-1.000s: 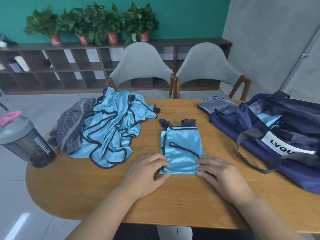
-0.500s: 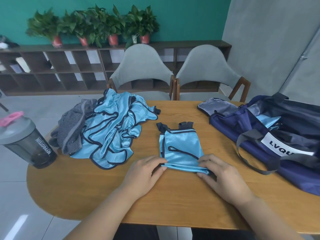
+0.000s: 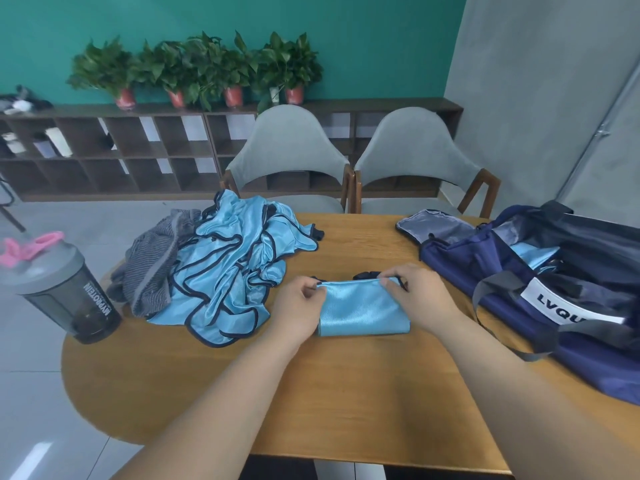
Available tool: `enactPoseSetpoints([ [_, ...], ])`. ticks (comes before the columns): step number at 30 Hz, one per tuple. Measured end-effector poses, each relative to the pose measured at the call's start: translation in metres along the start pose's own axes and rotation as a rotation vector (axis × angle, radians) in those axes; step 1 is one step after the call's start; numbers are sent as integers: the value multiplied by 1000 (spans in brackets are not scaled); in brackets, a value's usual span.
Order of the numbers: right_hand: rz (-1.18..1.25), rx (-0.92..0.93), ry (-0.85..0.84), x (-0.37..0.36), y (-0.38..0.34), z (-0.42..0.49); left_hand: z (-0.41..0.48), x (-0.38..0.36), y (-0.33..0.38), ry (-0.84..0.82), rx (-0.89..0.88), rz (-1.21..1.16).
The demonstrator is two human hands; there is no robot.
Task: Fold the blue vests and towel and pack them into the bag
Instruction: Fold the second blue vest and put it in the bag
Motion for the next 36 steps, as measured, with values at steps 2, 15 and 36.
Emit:
enactPoseSetpoints([
  [2, -44, -26, -39, -19, 5, 5, 4, -4, -4, -3, 14, 27],
  [15, -187, 32, -68, -36, 4, -20, -1, -20, -1, -116, -139, 226],
  [36, -575, 299, 55, -37, -30, -34, -34, -80, -5, -402, -657, 986],
])
Point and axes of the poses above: each hand's wrist, its own z-axis towards the middle knuckle, its own x-axis out of the back of the hand, y = z × x, the point moved 10 cm from there along z, towards the middle knuckle, and after that the axes turned 10 degrees about y, right-handed, at the moved point
